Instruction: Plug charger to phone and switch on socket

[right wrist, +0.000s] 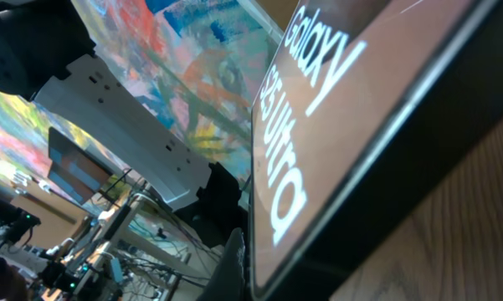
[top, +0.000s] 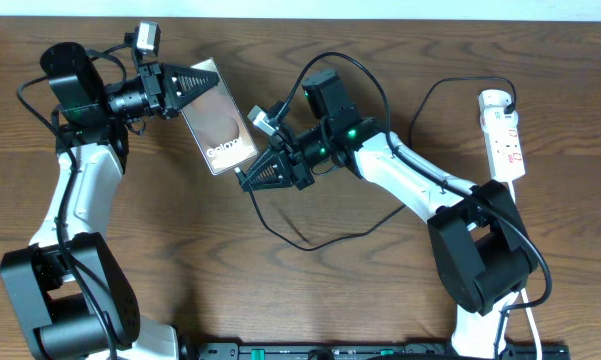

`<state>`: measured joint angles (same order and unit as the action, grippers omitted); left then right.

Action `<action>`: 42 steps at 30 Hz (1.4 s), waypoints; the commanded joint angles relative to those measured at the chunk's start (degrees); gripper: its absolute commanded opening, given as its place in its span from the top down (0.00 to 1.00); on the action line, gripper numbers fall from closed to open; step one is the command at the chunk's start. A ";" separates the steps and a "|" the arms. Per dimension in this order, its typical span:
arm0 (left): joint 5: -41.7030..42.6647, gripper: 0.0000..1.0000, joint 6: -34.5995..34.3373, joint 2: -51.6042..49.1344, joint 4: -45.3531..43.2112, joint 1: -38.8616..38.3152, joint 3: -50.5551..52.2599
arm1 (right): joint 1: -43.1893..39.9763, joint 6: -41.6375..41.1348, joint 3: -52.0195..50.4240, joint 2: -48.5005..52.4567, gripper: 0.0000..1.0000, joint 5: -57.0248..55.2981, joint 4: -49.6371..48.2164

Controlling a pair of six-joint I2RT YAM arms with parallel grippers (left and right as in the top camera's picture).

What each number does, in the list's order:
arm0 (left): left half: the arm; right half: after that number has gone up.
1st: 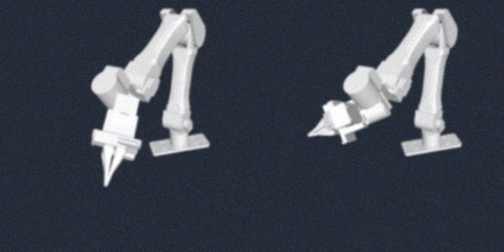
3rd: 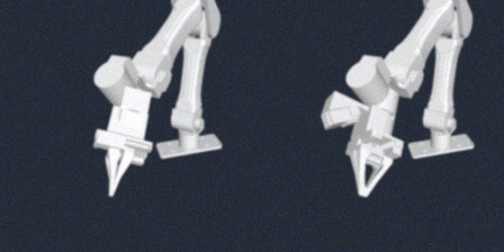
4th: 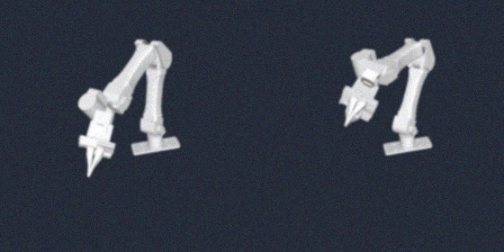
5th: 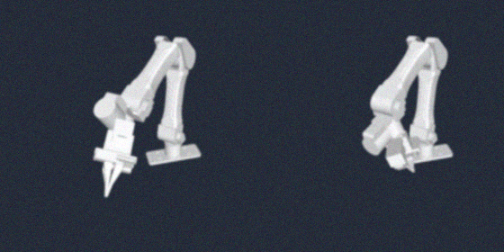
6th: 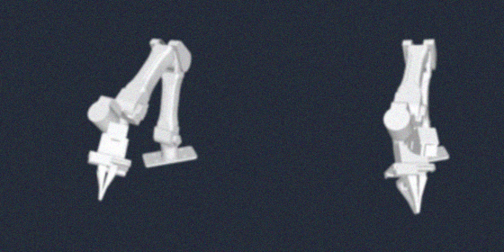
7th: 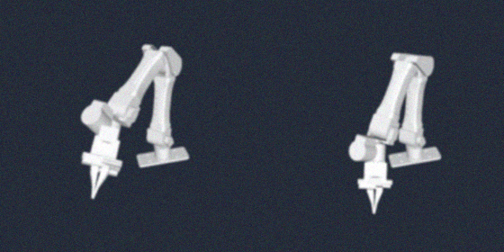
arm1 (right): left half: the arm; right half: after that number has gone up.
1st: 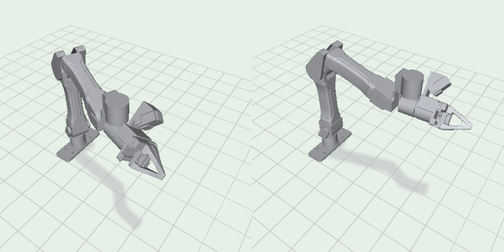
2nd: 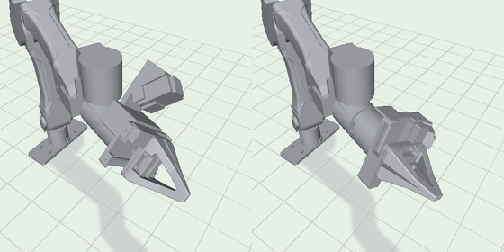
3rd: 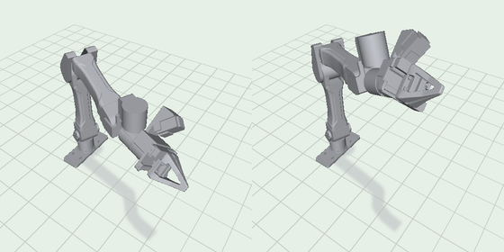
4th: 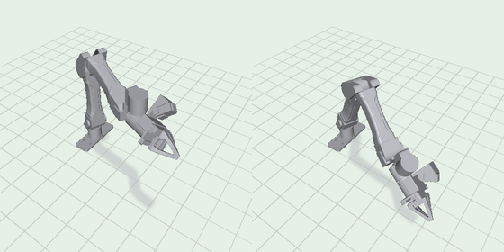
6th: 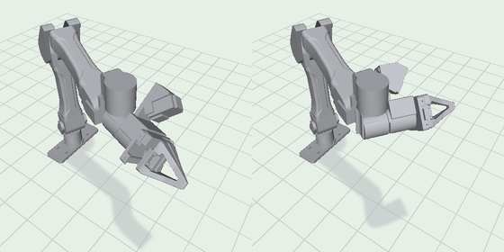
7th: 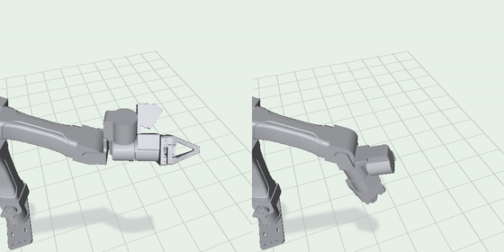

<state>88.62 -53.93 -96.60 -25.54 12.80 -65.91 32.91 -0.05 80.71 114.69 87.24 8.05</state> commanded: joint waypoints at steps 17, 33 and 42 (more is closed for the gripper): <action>1.33 0.93 1.40 0.81 -0.35 -0.02 -0.57 | -1.25 -1.22 -0.15 -0.02 0.99 0.94 -1.07; -0.68 0.93 0.76 0.81 -0.33 -0.02 -0.57 | -0.76 -2.27 -0.15 -0.02 0.99 -0.35 -2.71; -2.25 0.93 0.07 0.81 -0.33 -0.02 -0.57 | -0.76 -2.27 -0.15 -0.02 0.99 -0.33 -2.64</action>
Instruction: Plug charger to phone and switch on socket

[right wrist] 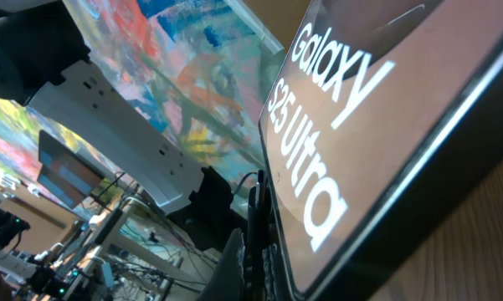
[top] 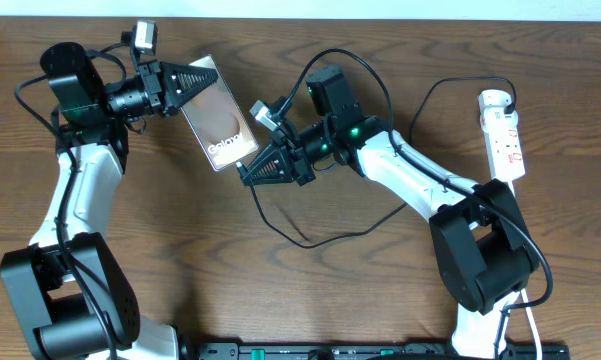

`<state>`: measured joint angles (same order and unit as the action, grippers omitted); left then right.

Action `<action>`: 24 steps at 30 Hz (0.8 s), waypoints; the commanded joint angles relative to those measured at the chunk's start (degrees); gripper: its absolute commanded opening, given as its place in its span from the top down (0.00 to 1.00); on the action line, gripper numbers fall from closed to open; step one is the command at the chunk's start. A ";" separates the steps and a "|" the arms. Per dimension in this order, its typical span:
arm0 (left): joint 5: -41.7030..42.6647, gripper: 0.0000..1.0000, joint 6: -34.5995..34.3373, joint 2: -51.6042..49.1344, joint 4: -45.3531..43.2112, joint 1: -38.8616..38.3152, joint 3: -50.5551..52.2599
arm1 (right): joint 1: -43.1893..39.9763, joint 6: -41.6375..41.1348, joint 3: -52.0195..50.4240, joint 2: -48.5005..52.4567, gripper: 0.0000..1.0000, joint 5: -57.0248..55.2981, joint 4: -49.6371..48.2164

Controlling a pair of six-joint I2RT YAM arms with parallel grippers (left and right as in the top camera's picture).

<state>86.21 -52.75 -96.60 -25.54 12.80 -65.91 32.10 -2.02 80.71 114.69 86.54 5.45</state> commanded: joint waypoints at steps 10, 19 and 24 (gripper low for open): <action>1.84 0.92 -2.69 0.81 -0.33 -0.02 -0.57 | -0.20 -0.26 -0.15 -0.02 0.99 -0.09 -0.09; 1.86 0.93 -2.29 0.81 -0.35 -0.02 -0.57 | -0.20 -0.28 -0.15 -0.02 0.99 0.13 -0.11; 1.86 0.92 -0.87 0.81 -0.35 -0.02 -0.57 | -0.20 -0.26 -0.15 -0.02 0.99 1.70 -0.33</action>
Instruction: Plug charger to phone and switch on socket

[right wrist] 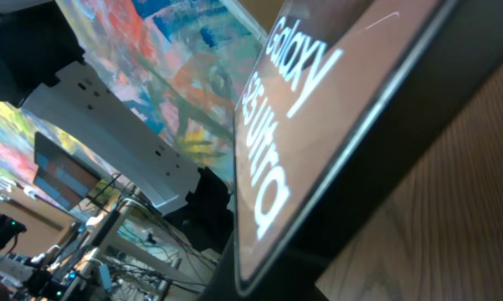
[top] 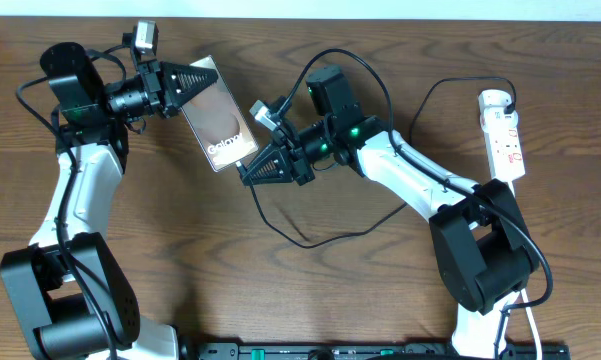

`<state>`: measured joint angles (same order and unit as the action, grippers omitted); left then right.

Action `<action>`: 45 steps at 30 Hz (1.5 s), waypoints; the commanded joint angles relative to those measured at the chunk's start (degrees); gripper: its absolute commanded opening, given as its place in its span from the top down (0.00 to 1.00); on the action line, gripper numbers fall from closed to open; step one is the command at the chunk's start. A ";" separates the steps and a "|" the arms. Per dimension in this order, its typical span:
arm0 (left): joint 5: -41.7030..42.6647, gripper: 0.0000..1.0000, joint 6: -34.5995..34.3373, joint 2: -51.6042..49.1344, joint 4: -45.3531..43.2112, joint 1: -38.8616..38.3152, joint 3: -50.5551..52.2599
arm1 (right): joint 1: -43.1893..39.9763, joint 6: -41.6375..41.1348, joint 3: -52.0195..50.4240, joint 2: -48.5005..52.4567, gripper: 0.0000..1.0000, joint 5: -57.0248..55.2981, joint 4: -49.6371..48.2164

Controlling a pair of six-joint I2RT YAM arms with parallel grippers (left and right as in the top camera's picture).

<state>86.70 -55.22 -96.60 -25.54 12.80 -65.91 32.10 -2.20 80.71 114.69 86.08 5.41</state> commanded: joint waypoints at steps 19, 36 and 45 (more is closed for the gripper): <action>2.21 0.93 -1.42 0.81 -0.33 -0.02 -0.57 | -0.20 -0.07 -0.15 -0.02 0.99 1.49 -0.28; 2.25 0.92 0.76 0.81 -0.35 -0.02 -0.57 | -0.20 -4.52 -0.15 -0.02 0.99 1.51 -3.61; 2.64 0.92 2.23 0.81 -0.37 -0.02 -0.57 | -0.20 -7.69 -0.15 -0.02 0.99 1.49 -5.33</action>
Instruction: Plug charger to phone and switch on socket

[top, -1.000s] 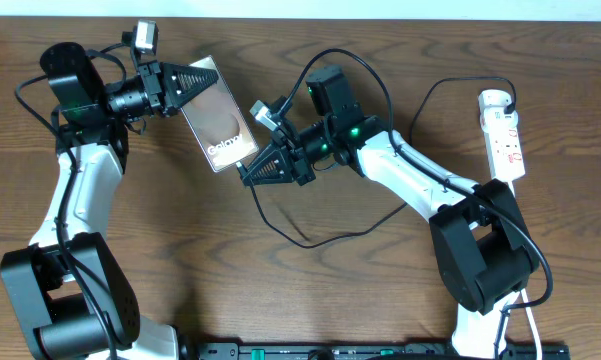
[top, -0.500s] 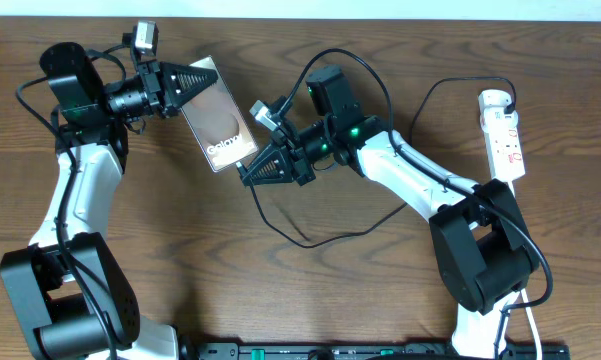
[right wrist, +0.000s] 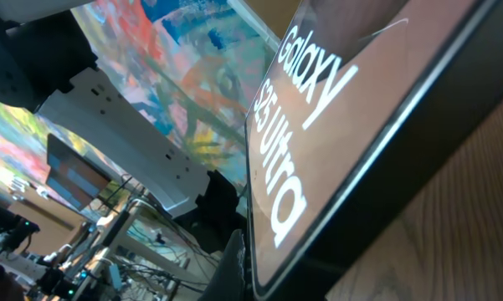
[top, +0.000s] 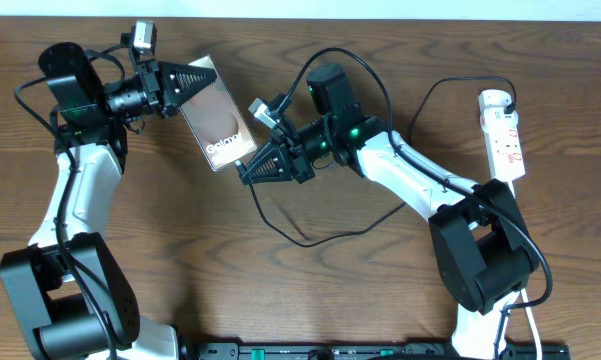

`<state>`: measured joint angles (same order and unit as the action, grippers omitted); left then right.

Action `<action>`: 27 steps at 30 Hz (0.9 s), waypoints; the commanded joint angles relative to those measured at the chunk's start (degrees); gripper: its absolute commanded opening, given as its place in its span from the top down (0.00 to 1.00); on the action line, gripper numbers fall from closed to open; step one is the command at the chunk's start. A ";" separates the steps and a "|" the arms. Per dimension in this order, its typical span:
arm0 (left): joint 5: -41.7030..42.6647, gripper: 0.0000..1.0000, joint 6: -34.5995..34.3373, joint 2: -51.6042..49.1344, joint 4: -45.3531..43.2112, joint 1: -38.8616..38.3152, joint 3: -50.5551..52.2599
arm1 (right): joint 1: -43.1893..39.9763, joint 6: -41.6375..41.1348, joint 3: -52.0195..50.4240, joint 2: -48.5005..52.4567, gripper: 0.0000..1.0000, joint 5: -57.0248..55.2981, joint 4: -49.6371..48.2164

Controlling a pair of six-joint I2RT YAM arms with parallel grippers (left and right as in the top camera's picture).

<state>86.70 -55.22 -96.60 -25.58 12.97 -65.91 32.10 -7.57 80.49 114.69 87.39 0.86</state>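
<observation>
The phone (top: pixel 220 115), its screen reading "Galaxy S25 Ultra", is held tilted off the table with my left gripper (top: pixel 202 82) shut on its far end. My right gripper (top: pixel 248 170) is pressed against the phone's near, lower end, shut on the charger plug, which is hidden between the fingers. The black charger cable (top: pixel 300 240) trails from it in a loop across the table. The right wrist view is filled by the phone (right wrist: pixel 360 109) screen and its dark edge, with one dark fingertip (right wrist: pixel 233 269) right beside it. The port is not visible.
A white socket strip (top: pixel 502 135) lies at the far right of the wooden table (top: pixel 280 300), with a black lead running from its top end. Both arms' bases stand along the near edge.
My right gripper has shifted slightly at the phone's lower end, and the screen now sits a little further right in the wrist view. The left gripper and phone are unchanged.
At every earlier moment my left gripper held the phone tilted up and my right gripper was at the phone's lower end with the cable trailing. Only small changes of angle and position show between moments, and it stands the same way now.
</observation>
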 commanded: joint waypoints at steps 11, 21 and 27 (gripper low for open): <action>3.32 0.92 9.88 0.81 -0.52 -0.20 -0.57 | -0.20 -9.40 0.07 -0.02 0.99 0.17 -1.53; 3.32 0.93 9.18 0.81 -0.24 -0.55 -0.57 | -0.17 -12.15 0.07 -0.02 0.99 -3.37 -7.06; 3.32 0.93 9.18 0.81 -0.28 -2.91 -0.57 | -0.20 -12.17 0.07 -0.02 0.99 -4.96 -10.80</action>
<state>86.39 -47.97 -96.60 -25.85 12.71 -66.06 32.10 -19.94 79.15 114.91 85.49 -7.57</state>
